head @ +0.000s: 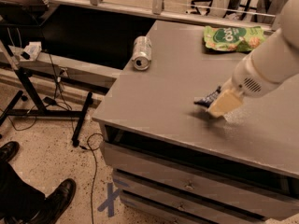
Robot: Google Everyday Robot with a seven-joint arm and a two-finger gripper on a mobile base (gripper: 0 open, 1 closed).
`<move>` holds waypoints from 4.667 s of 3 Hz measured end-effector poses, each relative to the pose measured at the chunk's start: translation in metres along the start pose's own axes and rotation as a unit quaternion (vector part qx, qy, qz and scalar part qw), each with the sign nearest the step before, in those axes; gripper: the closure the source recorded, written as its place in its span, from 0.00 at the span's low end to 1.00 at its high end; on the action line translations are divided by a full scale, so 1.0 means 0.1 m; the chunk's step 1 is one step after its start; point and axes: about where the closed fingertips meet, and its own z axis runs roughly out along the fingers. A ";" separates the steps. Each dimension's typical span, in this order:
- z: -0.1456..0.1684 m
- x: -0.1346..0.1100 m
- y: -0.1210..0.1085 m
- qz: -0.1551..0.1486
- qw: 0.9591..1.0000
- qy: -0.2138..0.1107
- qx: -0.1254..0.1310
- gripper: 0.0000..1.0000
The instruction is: Move rxbar blueberry near green rice chip bag
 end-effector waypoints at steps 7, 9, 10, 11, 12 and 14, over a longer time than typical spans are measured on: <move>-0.22 -0.05 -0.73 0.002 0.997 -0.062 0.038 0.15; 0.02 0.16 -0.68 0.031 0.997 -0.065 0.007 0.00; 0.17 0.29 -0.58 0.041 0.997 -0.059 -0.010 0.00; 0.27 0.38 -0.48 0.044 0.997 -0.055 -0.022 0.18; 0.28 0.37 -0.46 0.043 0.997 -0.057 -0.024 0.41; 0.17 0.13 -0.54 0.027 0.997 -0.070 -0.019 0.87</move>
Offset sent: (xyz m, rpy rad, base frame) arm 0.0198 -0.0353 0.0611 -0.0077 -0.1058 -0.0480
